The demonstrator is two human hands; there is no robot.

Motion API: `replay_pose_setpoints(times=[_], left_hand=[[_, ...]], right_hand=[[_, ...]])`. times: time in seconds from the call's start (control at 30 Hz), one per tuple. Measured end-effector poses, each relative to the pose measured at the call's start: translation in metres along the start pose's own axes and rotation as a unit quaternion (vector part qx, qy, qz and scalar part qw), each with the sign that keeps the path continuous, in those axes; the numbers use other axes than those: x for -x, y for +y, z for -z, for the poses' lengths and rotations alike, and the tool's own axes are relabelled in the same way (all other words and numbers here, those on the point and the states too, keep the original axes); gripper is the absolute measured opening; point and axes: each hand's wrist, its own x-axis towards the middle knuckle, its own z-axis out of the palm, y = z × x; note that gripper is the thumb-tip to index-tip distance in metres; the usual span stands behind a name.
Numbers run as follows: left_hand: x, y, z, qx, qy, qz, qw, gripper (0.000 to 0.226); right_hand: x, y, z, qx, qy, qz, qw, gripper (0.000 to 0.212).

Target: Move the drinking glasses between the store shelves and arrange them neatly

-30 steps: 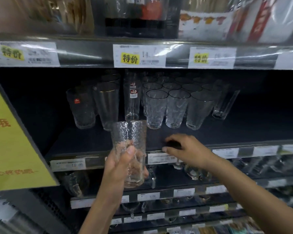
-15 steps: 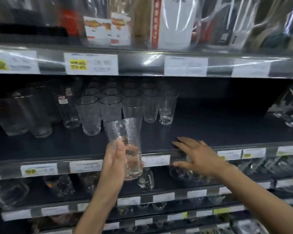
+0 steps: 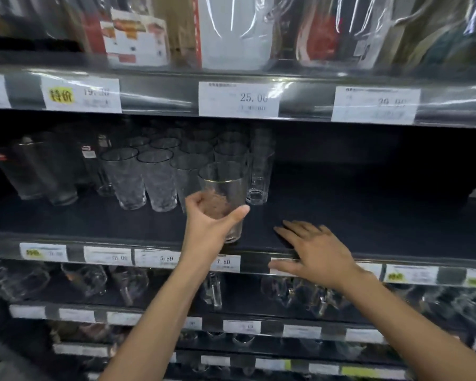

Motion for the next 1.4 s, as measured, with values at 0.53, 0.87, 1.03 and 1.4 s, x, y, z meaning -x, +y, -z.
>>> replay_pose_setpoints(times=[0.53, 0.87, 1.03, 1.4], left_hand=[[-0.029, -0.012, -0.011, -0.159, 0.025, -0.001, 0.987, 0.077], [-0.017, -0.029, 0.005, -0.309, 0.071, -0.024, 0.948, 0.058], [-0.027, -0.025, -0.002, -0.330, 0.072, -0.026, 0.941, 0.058], [-0.041, -0.025, -0.009, -0.316, 0.064, -0.026, 0.946, 0.045]], right_hand=[[-0.004, 0.005, -0.012, 0.004, 0.064, 0.012, 0.998, 0.093], [-0.004, 0.005, -0.016, -0.002, 0.075, 0.006, 0.997, 0.094], [-0.003, 0.005, -0.015, -0.002, 0.074, 0.006, 0.997, 0.093], [-0.003, 0.004, -0.014, -0.006, 0.076, 0.009, 0.997, 0.093]])
